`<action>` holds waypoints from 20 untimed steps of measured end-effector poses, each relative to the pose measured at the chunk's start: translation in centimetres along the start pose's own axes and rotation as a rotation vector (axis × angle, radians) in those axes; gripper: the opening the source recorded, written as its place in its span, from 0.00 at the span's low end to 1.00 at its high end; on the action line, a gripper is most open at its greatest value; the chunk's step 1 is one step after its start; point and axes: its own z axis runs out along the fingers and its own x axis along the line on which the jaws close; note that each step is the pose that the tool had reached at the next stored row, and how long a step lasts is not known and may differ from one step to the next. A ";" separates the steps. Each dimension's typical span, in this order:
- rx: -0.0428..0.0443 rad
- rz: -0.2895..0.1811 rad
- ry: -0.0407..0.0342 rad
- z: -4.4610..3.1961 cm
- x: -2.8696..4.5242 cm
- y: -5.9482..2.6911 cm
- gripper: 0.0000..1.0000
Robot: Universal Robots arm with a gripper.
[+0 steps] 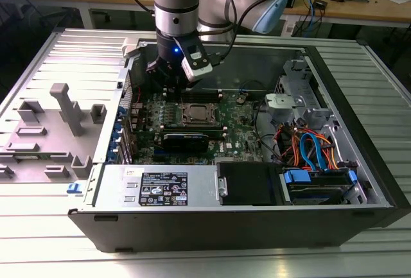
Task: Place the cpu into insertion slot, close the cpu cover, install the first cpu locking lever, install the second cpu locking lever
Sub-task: 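Install the first cpu locking lever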
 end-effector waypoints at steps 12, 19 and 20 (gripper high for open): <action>0.0001 -0.015 0.0003 -0.01 0.16 0.00 0.11; 0.0001 -0.022 0.0004 -0.01 0.28 0.00 0.11; 0.0001 -0.022 0.0004 -0.01 0.28 0.00 0.11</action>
